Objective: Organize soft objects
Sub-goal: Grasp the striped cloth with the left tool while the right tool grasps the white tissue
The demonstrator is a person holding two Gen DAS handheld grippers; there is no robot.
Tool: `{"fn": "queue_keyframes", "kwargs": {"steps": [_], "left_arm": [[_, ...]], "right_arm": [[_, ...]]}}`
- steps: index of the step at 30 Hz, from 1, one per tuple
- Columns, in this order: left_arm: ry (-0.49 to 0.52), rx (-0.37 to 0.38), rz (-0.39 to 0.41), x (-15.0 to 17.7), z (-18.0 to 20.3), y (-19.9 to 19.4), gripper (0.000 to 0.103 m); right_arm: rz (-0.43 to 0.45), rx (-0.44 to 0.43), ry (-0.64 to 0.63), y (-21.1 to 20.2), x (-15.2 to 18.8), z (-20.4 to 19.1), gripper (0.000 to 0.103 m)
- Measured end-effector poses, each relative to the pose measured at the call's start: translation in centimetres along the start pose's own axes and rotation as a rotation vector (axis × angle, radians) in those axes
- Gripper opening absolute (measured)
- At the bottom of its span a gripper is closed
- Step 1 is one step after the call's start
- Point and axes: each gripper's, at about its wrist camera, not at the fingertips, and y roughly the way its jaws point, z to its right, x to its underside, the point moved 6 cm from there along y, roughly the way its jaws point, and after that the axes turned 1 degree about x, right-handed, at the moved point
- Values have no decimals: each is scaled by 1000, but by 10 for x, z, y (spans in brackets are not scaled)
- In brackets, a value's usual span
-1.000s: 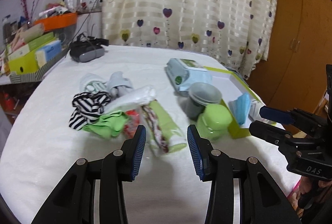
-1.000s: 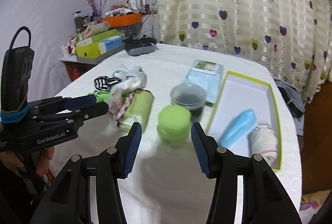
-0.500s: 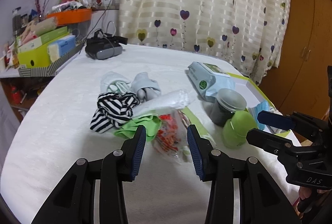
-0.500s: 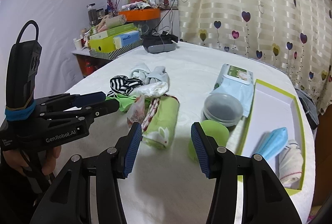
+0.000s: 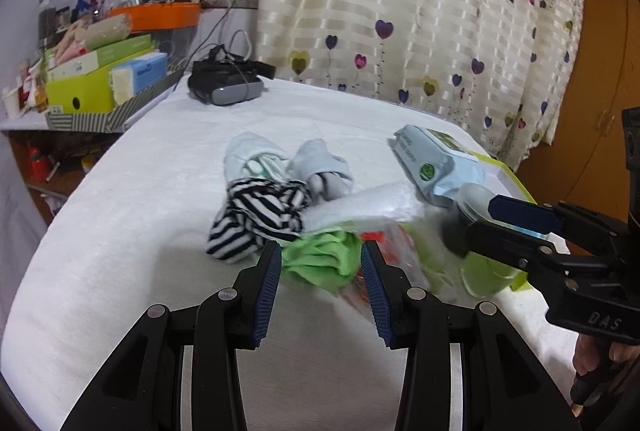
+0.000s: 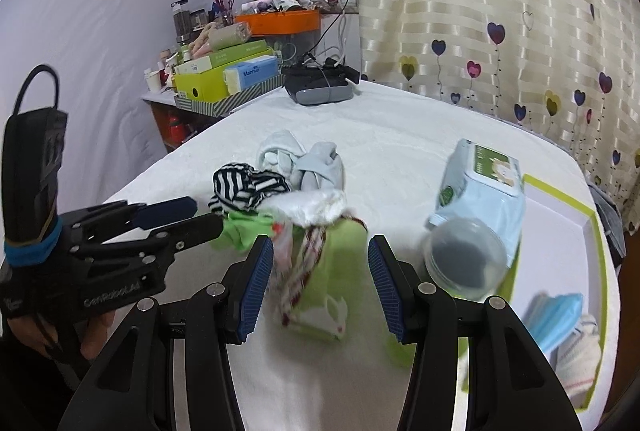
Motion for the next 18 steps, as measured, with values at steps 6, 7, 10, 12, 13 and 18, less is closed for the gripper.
{"fn": "queue_keyframes", "kwargs": {"steps": [6,7,10,12,13,18], "left_arm": [[-35,-19,-3,-8,-23,7,40],[-39,-20,-5,-9,-27,9,40],[-45,-27,-15,-15,-36,17,40],[-47,-29,-22,-18,-41,22,42],[-50,-29,-28,-19,-43,25,44],[-72,-26,-72,-23,-53,48,46]], "right_arm": [[-51,-3,7,31,-10,-5,51],[-58,0,12,36,-12,-5,51],[-80,2,34,49,-17,-3,51],[-98,6,44,58,-19,-2,51],[-107,9,48,62,-20,-1,51],[-156,-10,71,79,-17,2,51]]}}
